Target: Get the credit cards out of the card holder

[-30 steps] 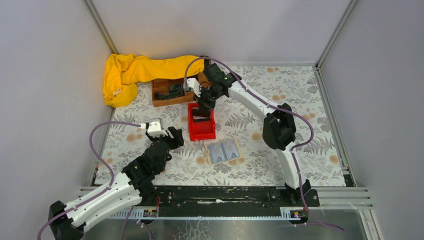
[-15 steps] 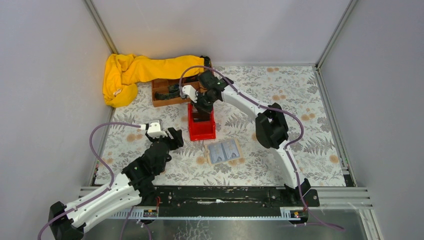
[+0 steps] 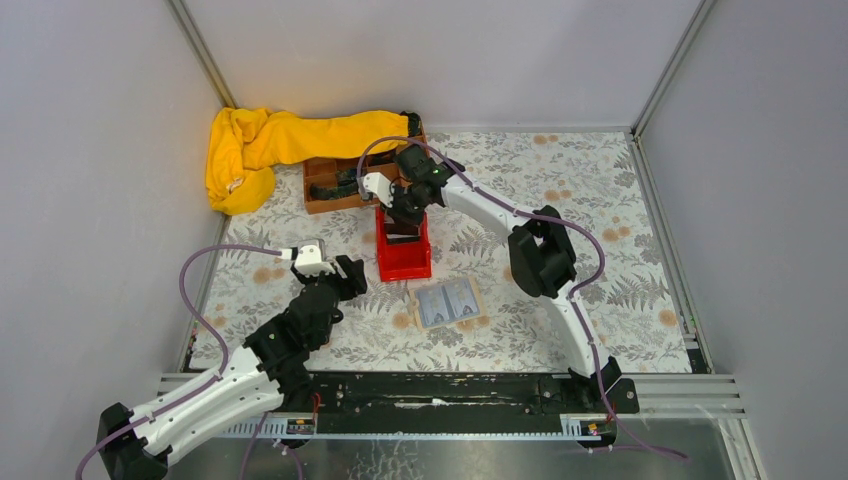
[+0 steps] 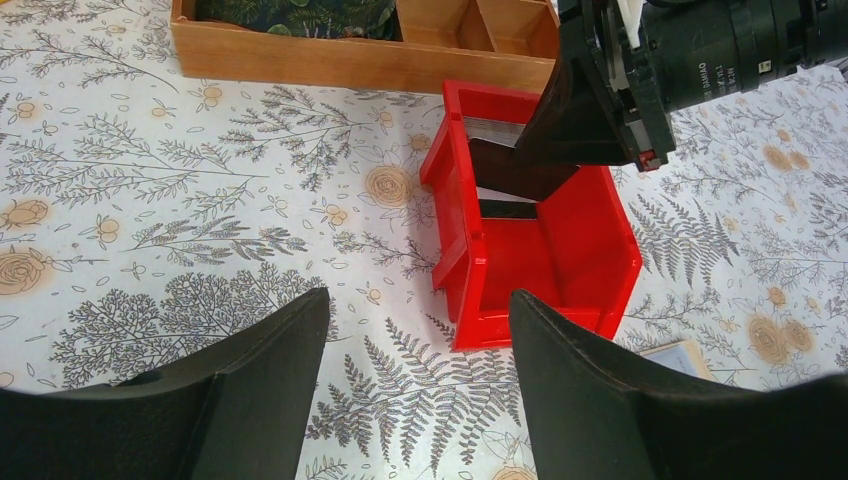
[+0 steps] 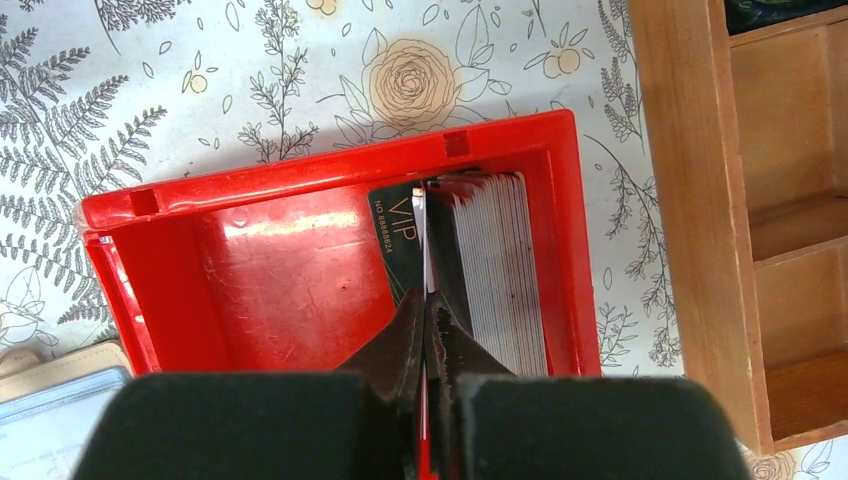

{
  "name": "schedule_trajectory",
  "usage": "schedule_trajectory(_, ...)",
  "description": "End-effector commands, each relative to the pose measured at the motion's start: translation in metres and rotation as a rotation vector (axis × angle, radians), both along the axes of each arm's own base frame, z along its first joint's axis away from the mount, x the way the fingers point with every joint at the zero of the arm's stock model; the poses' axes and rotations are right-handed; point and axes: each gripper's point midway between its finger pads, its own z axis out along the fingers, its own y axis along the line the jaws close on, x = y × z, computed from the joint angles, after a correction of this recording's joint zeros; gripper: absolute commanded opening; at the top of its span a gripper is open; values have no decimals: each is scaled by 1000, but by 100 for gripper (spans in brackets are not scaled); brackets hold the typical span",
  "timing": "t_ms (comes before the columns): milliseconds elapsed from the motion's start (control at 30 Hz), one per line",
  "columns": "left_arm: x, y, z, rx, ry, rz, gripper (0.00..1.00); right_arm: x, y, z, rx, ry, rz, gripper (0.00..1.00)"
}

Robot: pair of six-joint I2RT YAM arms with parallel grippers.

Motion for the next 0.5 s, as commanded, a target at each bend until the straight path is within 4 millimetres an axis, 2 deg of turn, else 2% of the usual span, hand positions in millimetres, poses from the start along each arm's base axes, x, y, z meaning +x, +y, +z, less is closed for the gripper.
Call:
schedule_trajectory(0, 4, 0, 7, -25, -33, 8, 73, 4, 9, 1, 9, -47, 21, 0)
schedule_trajectory(467, 4, 0, 6, -26, -32, 8, 73, -3, 1, -18, -36, -7, 27, 0)
